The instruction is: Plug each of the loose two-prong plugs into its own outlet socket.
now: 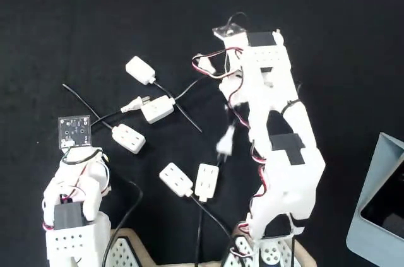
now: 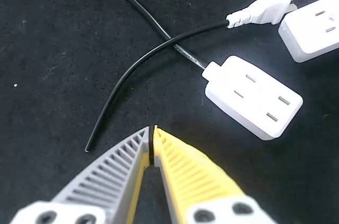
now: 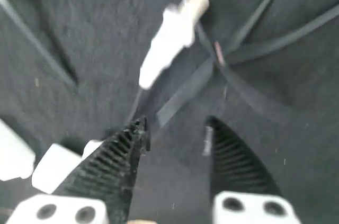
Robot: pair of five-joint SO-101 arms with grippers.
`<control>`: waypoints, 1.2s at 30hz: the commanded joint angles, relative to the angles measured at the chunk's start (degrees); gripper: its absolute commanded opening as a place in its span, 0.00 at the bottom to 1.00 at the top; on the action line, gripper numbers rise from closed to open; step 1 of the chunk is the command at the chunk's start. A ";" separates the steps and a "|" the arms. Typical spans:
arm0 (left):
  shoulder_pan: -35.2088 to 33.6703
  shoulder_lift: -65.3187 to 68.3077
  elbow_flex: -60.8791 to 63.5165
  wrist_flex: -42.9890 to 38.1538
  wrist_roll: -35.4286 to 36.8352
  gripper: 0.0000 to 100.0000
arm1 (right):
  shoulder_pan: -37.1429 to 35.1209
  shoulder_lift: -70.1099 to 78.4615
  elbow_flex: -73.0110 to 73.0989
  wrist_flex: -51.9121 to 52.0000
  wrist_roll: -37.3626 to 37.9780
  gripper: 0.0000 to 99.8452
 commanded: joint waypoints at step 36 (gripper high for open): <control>-0.57 -0.44 1.01 -0.88 0.26 0.03 | -12.57 -12.53 30.55 -12.22 -31.12 0.02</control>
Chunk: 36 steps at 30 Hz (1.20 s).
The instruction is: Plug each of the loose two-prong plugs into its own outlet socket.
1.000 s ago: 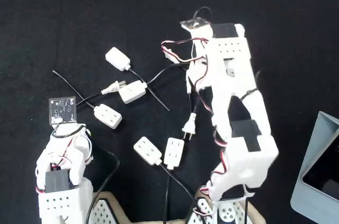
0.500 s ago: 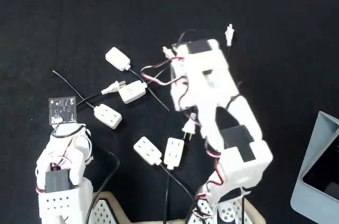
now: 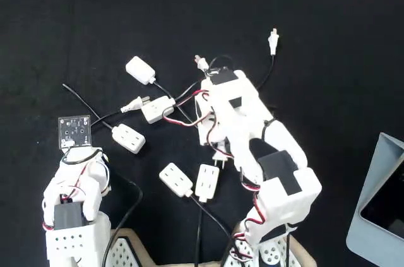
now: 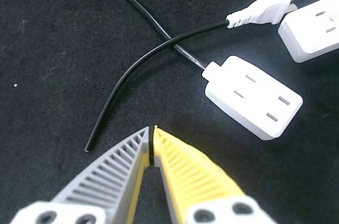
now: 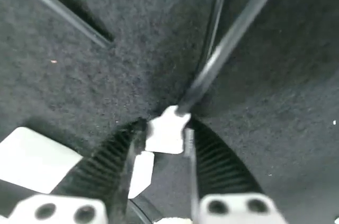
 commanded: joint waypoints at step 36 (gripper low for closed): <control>-0.57 -0.44 1.01 -0.88 0.26 0.03 | 20.57 -27.30 10.33 -4.31 38.42 0.12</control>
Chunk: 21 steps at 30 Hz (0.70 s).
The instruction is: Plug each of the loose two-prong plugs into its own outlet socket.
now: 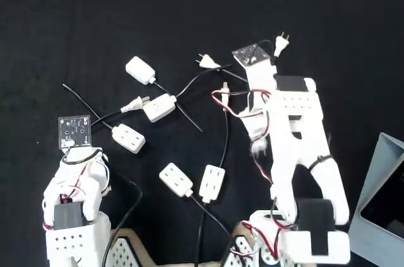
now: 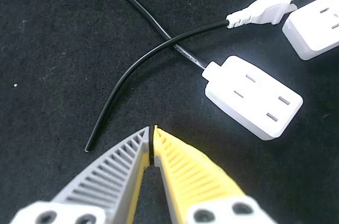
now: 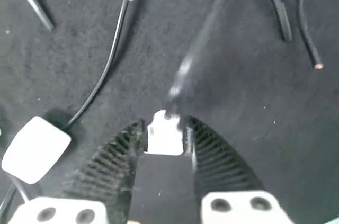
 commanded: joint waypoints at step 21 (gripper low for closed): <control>-0.57 -0.44 1.01 -0.88 0.26 0.03 | -6.59 11.91 -0.40 2.81 0.97 0.11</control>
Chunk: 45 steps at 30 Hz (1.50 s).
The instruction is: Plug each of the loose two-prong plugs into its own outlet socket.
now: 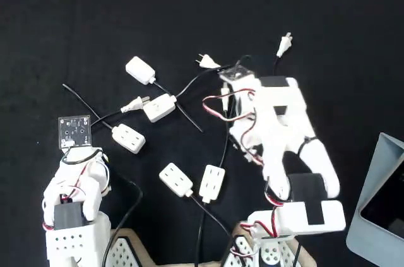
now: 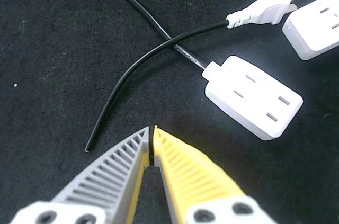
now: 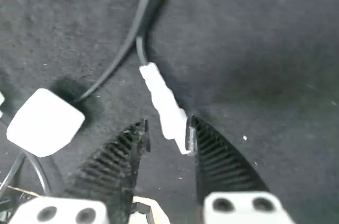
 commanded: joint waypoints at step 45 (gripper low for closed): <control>-0.57 -0.44 1.01 -0.88 0.26 0.03 | 0.53 7.78 -3.74 -0.62 4.66 0.01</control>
